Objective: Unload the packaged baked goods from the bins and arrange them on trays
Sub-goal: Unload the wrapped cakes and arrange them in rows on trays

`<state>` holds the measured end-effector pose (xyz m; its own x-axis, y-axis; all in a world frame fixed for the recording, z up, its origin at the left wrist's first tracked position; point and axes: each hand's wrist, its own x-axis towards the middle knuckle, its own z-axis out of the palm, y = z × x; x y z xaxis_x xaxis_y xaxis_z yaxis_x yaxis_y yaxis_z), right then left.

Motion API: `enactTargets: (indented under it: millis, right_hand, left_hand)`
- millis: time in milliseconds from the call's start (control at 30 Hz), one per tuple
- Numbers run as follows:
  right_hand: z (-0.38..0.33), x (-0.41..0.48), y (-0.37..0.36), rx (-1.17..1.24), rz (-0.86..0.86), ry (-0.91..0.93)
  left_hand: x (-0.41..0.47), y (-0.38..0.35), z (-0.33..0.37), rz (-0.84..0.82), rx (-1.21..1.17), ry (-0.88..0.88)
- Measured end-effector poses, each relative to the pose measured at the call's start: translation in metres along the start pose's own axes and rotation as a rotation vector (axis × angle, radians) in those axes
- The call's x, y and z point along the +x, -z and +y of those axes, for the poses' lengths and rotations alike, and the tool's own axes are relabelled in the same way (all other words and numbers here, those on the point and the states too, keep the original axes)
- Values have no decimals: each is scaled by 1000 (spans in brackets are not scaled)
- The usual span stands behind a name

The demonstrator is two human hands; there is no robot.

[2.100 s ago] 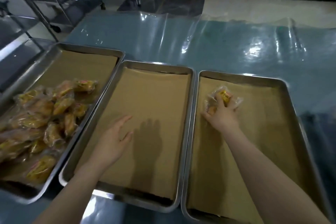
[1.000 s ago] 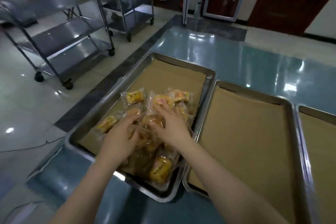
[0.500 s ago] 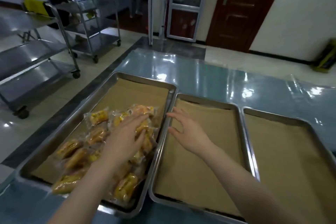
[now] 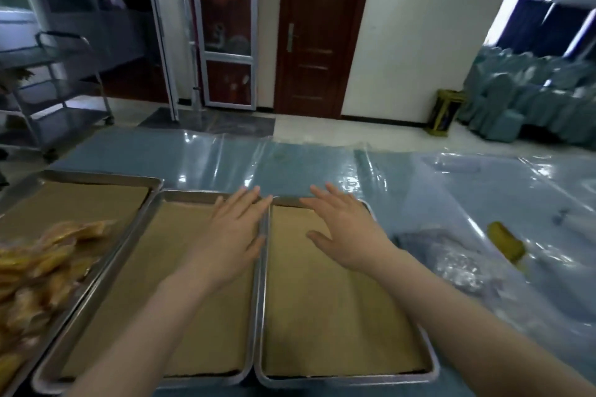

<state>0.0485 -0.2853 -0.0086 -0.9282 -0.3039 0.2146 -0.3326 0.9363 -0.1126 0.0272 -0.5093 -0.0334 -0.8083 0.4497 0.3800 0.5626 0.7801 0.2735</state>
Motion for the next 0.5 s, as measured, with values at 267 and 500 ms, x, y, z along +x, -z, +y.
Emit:
enactTargets:
  millis: [267, 500]
  right_hand:
    - [96, -85, 64, -65, 111, -147]
    - [177, -156, 88, 33, 214, -378]
  left_hand:
    - [39, -16, 99, -6, -94, -161]
    - [53, -52, 148, -23, -246, -218]
